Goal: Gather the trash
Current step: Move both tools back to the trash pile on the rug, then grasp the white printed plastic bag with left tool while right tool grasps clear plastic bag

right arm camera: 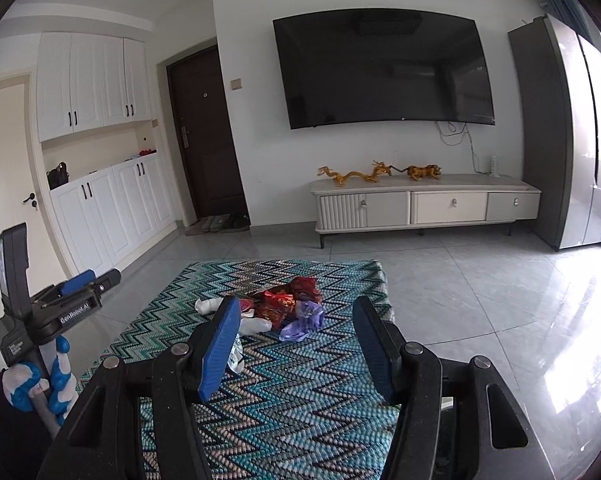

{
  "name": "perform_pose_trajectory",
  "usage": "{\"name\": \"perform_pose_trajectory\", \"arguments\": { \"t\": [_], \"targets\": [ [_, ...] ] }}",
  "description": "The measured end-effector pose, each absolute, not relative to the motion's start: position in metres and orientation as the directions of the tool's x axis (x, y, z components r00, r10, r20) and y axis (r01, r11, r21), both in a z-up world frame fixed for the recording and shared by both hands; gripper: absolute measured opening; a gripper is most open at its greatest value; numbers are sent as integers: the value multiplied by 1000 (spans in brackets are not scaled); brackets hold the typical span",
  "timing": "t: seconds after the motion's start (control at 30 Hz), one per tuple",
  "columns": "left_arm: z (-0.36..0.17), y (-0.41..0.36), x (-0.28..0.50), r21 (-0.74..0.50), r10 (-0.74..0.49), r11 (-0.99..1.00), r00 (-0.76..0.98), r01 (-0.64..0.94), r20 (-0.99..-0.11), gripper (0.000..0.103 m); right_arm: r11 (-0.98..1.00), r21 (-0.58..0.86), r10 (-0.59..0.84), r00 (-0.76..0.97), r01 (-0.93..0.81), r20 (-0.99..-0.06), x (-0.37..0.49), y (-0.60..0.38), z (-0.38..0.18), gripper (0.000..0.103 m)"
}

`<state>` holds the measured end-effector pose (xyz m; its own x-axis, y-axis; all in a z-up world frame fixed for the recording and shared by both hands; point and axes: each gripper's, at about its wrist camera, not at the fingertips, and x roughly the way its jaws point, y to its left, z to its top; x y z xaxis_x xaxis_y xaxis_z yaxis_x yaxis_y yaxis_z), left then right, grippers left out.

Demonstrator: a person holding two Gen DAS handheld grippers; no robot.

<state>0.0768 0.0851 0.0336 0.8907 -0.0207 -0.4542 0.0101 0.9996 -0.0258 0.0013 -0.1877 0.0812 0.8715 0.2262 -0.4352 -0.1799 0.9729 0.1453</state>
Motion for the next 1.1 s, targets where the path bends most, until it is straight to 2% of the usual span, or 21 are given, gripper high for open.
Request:
{"name": "perform_pose_trajectory", "arguments": {
  "t": [0.27, 0.57, 0.97, 1.07, 1.1],
  "targets": [
    [-41, 67, 142, -81, -133, 991, 769, 105, -626, 58, 962, 177, 271, 809, -208, -522, 65, -179, 36, 56],
    [-111, 42, 208, -104, -168, 985, 658, 135, -734, 58, 925, 241, 380, 697, -294, -608, 141, -158, -23, 53],
    [-137, 61, 217, -253, -298, 954, 630, 164, -717, 57, 865, 335, 496, 545, -374, -676, 210, -109, -84, 47],
    [-138, 61, 212, -268, -321, 946, 626, 181, -711, 53, 852, 361, 518, 515, -379, -683, 220, -100, -95, 40],
    [-138, 62, 210, -278, -332, 942, 625, 187, -707, 49, 845, 380, 530, 500, -376, -685, 223, -99, -100, 34]
  ]
}}
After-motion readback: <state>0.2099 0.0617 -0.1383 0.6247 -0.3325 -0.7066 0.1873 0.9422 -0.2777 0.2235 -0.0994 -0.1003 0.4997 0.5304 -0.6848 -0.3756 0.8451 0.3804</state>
